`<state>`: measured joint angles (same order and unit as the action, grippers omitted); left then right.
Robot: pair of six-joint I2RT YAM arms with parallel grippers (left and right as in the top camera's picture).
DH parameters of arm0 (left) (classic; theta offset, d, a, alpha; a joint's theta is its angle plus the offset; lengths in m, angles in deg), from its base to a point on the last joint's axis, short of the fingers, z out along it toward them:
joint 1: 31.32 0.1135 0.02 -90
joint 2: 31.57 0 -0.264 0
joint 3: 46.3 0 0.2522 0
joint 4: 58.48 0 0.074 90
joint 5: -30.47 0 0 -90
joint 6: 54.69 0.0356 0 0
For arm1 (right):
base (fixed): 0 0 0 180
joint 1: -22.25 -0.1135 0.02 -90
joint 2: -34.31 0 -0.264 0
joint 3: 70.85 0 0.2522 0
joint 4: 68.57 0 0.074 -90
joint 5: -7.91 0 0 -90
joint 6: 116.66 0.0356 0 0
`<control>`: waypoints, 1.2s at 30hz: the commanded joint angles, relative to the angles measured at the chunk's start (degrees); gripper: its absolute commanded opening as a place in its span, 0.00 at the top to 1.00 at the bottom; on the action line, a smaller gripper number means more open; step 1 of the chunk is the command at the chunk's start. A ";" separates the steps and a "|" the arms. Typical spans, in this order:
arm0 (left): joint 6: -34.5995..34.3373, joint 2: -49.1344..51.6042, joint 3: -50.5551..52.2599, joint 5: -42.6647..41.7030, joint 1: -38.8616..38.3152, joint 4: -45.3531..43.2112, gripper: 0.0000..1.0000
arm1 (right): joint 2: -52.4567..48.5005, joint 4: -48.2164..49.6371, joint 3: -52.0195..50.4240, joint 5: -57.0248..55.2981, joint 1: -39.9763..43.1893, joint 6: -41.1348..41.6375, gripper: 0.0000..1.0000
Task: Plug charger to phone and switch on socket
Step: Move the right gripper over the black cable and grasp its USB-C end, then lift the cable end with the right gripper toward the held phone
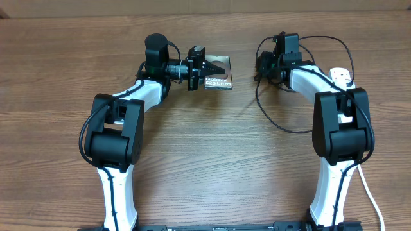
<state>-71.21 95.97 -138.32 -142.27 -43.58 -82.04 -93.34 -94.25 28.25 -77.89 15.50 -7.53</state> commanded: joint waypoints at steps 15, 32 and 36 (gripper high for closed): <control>1.36 -0.83 -1.73 -1.81 0.28 -0.63 0.96 | -2.56 0.70 2.56 1.16 0.07 3.34 0.96; 9.79 -0.83 -1.73 0.74 0.83 -0.61 0.96 | 14.73 -25.73 8.31 20.87 5.57 -2.58 0.96; 10.60 -0.83 -1.73 1.53 1.16 -0.61 0.96 | 16.74 -31.21 8.31 33.70 8.92 -9.55 0.96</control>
<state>-64.15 95.97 -138.34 -141.40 -43.14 -82.04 -79.00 -122.86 35.22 -58.50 21.80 -9.60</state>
